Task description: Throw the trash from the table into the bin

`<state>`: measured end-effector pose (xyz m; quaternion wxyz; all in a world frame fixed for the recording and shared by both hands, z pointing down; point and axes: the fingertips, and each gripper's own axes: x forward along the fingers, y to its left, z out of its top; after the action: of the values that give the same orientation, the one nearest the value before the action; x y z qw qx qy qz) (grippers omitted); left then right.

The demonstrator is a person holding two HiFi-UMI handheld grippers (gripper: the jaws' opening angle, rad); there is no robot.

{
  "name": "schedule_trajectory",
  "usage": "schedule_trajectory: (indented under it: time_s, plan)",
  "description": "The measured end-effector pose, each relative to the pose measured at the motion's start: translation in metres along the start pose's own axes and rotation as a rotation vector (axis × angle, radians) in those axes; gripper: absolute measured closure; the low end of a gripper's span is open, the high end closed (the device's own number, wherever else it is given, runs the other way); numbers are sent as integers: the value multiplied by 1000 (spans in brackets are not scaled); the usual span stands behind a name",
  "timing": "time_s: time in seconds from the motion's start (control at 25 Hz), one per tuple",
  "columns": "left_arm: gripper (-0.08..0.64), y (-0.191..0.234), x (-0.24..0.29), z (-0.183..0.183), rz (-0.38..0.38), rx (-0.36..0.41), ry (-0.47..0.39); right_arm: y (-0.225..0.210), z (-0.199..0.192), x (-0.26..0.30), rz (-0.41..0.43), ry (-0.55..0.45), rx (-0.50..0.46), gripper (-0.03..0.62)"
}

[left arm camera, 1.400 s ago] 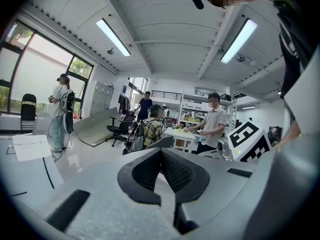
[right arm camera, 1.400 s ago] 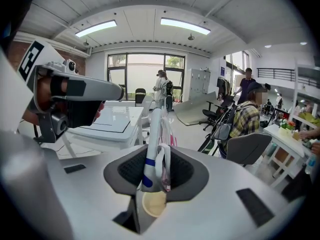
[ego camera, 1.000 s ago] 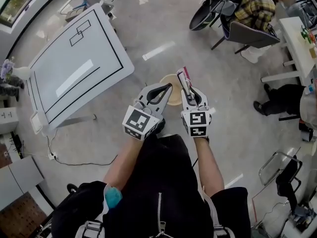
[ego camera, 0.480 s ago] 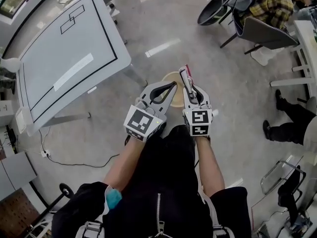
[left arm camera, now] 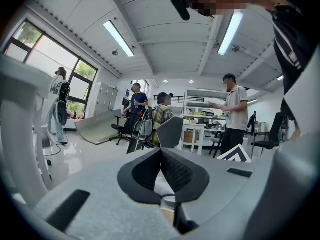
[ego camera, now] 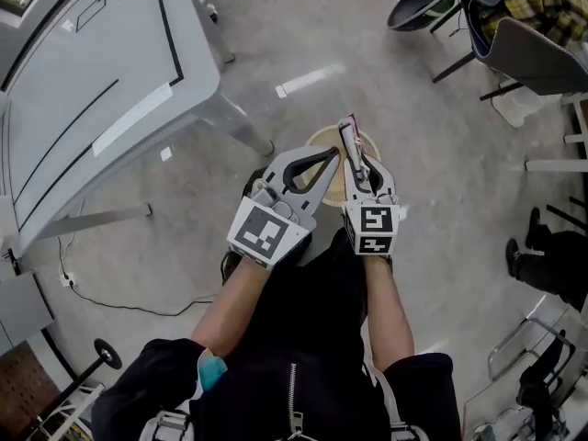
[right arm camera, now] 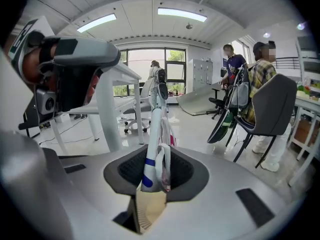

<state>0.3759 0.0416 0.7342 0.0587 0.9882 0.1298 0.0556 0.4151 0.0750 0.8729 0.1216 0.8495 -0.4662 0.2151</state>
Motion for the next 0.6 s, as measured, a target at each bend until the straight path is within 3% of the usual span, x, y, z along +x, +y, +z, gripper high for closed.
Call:
schedule_trajectory:
  time_s: [0.2, 0.36, 0.6]
  plan:
    - [555, 12, 14, -61, -14, 69, -8, -7, -56, 45, -4, -18, 0, 497]
    - [555, 15, 11, -80, 14, 138, 9, -10, -101, 69, -12, -9, 8, 497]
    - [555, 23, 19, -118, 25, 115, 14, -16, -144, 93, -16, 11, 9, 495]
